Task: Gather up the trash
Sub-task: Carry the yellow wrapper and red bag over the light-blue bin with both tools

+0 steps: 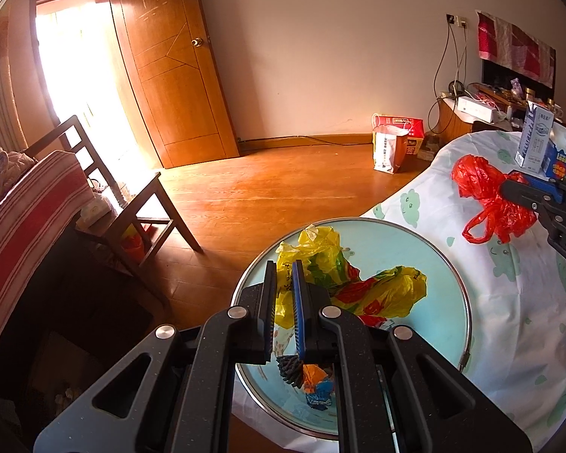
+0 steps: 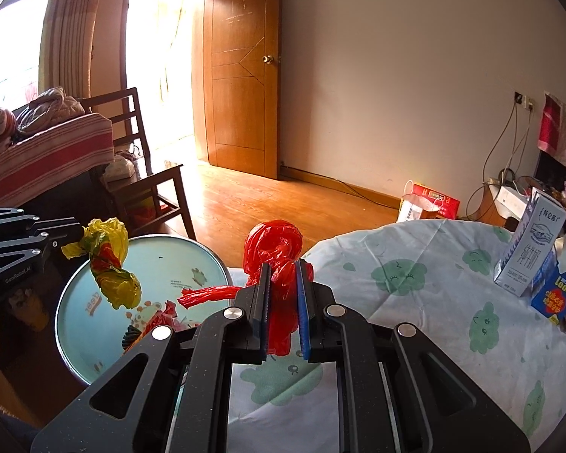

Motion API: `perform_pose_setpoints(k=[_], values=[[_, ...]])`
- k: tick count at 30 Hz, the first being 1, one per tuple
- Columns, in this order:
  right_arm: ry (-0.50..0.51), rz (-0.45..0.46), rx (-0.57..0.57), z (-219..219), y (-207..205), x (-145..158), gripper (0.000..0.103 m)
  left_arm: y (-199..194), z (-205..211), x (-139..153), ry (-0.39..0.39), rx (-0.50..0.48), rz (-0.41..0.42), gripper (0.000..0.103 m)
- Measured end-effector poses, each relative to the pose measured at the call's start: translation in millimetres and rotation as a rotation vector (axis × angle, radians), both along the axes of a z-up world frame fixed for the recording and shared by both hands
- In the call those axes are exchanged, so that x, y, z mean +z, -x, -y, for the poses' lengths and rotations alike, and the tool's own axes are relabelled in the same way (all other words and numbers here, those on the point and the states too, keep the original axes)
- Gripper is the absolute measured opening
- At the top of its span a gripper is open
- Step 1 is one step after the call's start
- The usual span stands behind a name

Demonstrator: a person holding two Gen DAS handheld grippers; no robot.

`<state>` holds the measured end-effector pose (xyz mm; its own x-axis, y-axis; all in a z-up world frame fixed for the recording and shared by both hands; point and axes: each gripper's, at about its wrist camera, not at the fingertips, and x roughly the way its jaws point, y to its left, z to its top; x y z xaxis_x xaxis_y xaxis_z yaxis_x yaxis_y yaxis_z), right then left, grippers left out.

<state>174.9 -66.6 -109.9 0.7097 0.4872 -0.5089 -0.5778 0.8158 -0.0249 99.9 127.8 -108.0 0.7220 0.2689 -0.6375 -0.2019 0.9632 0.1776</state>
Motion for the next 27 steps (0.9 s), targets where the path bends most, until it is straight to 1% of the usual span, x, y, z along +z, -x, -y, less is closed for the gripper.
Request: perform_pose_setpoints(k=[15,27], values=[[0.014,0.031,0.071,-20.5,7.7,0.8,0.013,4.4,-11.5,3.8,-0.006,0.036,0.006,0.008],[0.012,0.052,0.112,-23.5,10.0,0.4,0.013,9.7,-16.0,4.7,-0.008,0.051,0.015,0.008]])
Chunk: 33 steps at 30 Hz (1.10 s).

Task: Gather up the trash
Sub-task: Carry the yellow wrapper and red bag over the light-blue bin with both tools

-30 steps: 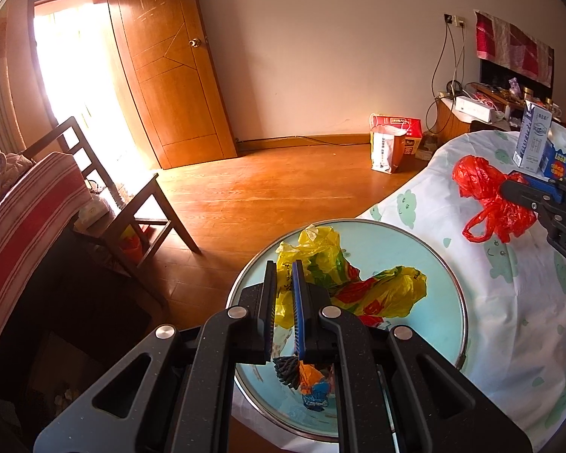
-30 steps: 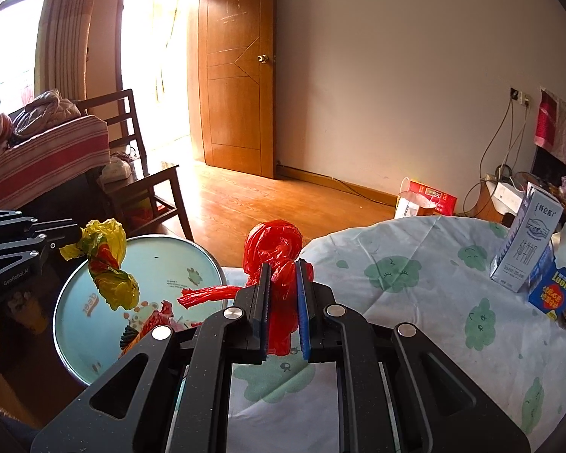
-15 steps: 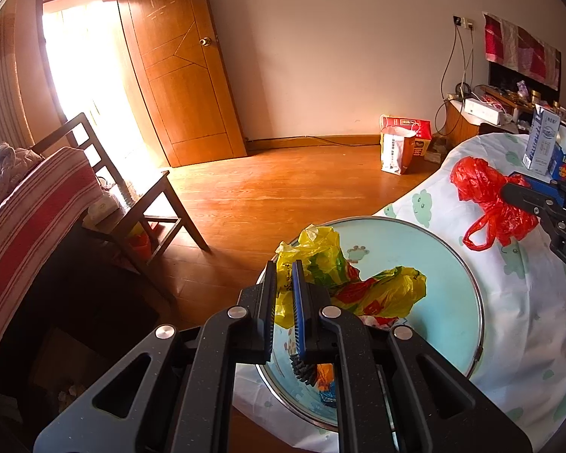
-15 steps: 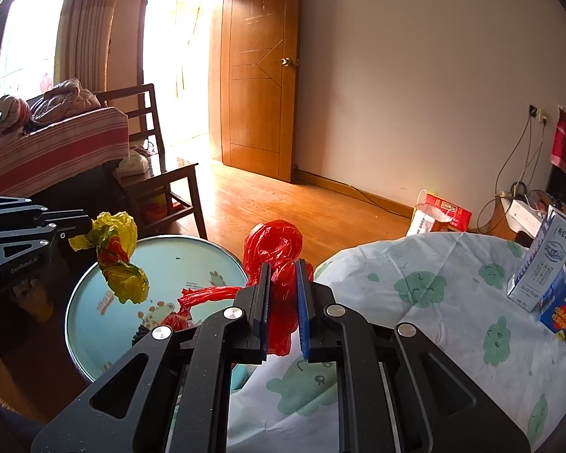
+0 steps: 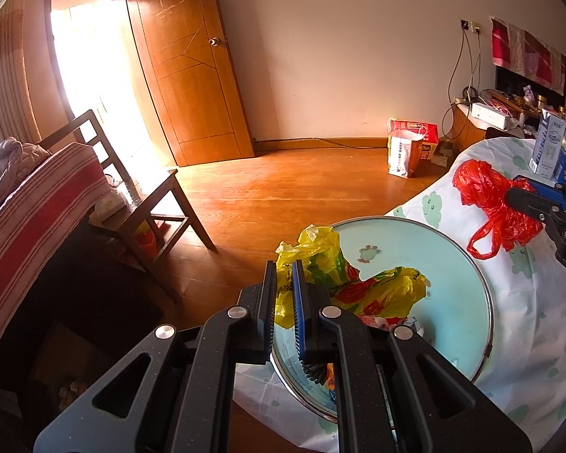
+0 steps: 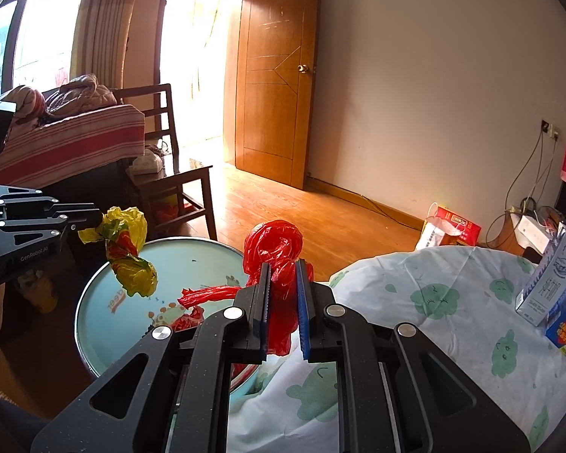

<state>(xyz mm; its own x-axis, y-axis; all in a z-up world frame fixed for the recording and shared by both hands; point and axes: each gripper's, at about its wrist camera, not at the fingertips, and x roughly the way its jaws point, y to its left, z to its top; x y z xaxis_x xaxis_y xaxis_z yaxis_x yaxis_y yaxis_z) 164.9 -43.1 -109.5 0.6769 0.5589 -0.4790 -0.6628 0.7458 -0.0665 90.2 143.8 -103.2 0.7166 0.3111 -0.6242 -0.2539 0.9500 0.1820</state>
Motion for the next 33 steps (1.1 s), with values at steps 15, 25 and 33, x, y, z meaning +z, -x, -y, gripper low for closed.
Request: perform_pose_setpoints(k=[15,25,33], values=[[0.007,0.009,0.025,-2.7,2.4,-0.4,0.013,-1.4,-1.7,-1.9,-0.001,0.008,-0.003,0.008],[0.01,0.016,0.037,-2.5,4.8,-0.3,0.013,-1.4,-2.9,-2.2,0.003,0.011,-0.002,0.008],[0.024,0.027,0.061,-6.7,8.3,0.2,0.013,-1.4,-3.6,-2.2,0.007,0.01,-0.002,0.008]])
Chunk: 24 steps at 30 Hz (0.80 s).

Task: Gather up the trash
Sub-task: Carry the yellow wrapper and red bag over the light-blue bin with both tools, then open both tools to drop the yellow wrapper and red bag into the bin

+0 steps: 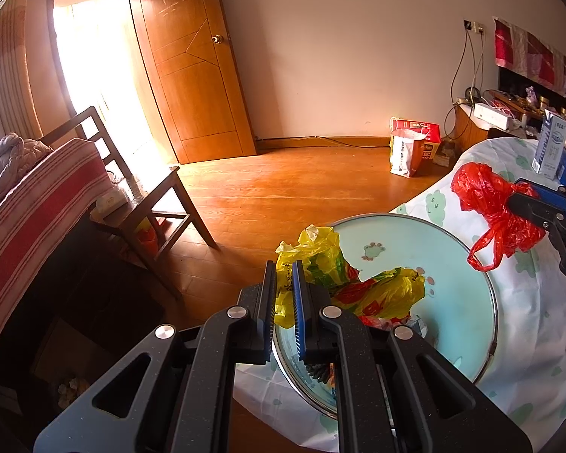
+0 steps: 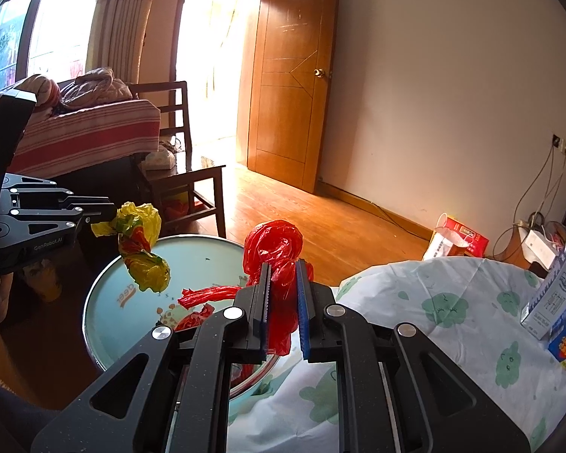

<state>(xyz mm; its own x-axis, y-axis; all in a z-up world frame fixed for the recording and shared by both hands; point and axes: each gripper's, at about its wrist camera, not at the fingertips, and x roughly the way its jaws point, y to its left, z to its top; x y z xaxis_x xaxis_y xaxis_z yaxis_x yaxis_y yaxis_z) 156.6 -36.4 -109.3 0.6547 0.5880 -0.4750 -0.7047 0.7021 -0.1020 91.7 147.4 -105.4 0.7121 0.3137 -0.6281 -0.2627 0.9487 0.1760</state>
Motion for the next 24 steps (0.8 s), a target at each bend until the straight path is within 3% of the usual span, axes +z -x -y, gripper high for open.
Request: perform_pose_setpoints(k=[4,5,6,8,10,11,13,17,24], values=[[-0.004,0.009,0.029,-1.6,3.4,0.9,0.014,-0.8,1.8,-0.6,0.005,-0.008,-0.004,0.013],[-0.004,0.007,0.041,-2.2,3.6,0.8,0.018,-0.6,2.3,-0.8,0.01,-0.013,-0.004,0.014],[-0.009,0.009,0.043,-1.6,3.9,1.2,0.028,-0.5,2.6,-0.9,0.013,-0.014,-0.003,0.017],[-0.023,0.015,0.041,1.0,4.6,1.9,0.042,0.3,4.3,0.1,0.011,-0.012,0.006,0.058],[-0.045,0.021,0.03,4.4,5.1,2.9,0.052,2.5,4.9,2.6,0.011,-0.01,0.024,0.066],[-0.065,0.028,0.017,8.3,5.9,4.3,0.062,2.8,5.1,3.3,0.016,-0.012,0.025,0.074],[-0.106,0.042,-0.032,17.5,7.3,6.4,0.067,4.8,4.7,6.4,0.016,0.004,0.042,0.09],[-0.177,0.096,-0.157,34.1,17.3,10.5,0.072,10.3,6.9,15.5,0.034,0.001,0.087,0.092],[-0.198,0.128,-0.276,43.4,24.7,11.8,0.074,24.0,13.8,35.8,0.031,-0.006,0.18,0.094]])
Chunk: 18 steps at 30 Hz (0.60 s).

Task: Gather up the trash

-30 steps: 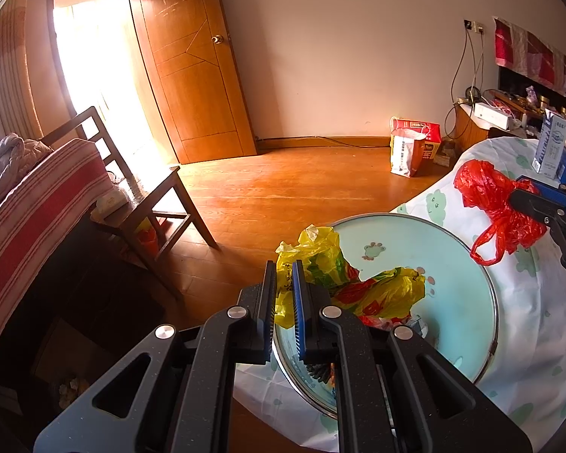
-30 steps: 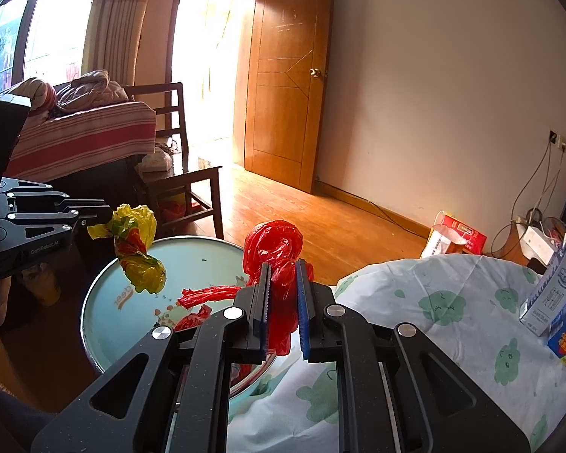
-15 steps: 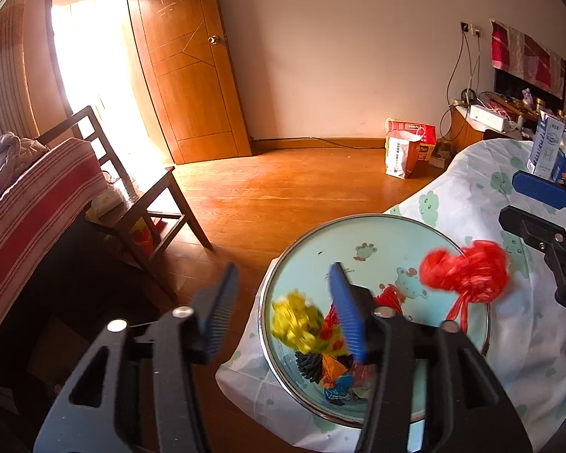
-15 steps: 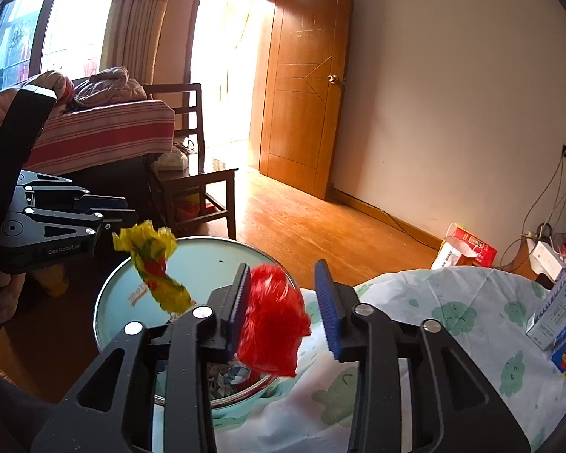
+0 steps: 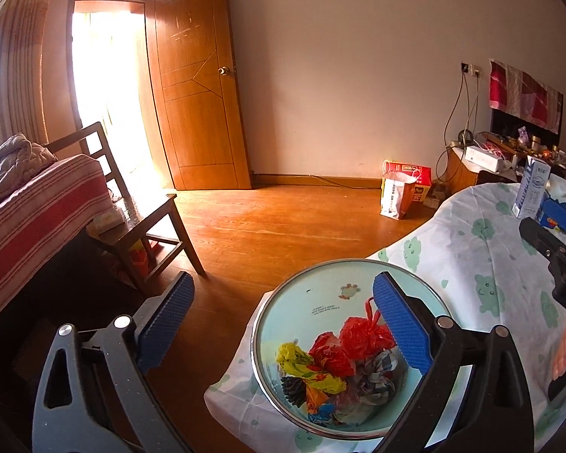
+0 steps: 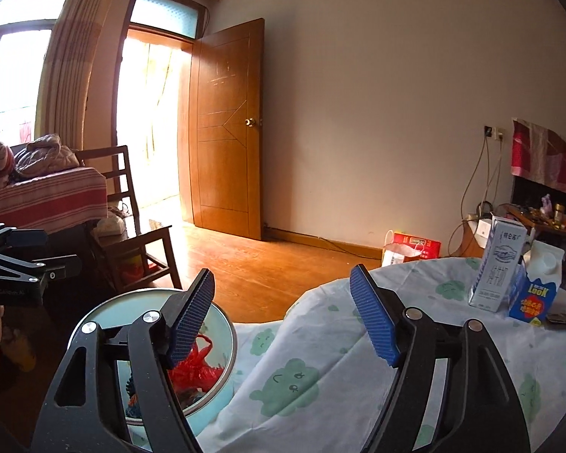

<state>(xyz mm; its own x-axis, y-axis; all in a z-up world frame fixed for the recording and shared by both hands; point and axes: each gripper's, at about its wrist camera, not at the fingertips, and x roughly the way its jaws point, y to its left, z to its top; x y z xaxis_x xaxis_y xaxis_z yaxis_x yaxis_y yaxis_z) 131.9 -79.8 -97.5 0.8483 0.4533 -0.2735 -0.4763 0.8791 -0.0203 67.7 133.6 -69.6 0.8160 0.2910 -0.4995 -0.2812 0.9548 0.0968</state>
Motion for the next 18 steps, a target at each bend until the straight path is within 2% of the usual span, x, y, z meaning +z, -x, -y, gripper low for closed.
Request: perform_pose_setpoints(k=[5,18], values=[[0.008,0.019,-0.019,8.9,0.0,0.8,0.075,7.7,3.3,12.3,-0.011,0.002,0.049,0.096],[-0.002,0.011,-0.025,17.1,-2.6,1.1,0.075,8.1,-0.2,11.6,-0.013,0.011,0.046,0.097]])
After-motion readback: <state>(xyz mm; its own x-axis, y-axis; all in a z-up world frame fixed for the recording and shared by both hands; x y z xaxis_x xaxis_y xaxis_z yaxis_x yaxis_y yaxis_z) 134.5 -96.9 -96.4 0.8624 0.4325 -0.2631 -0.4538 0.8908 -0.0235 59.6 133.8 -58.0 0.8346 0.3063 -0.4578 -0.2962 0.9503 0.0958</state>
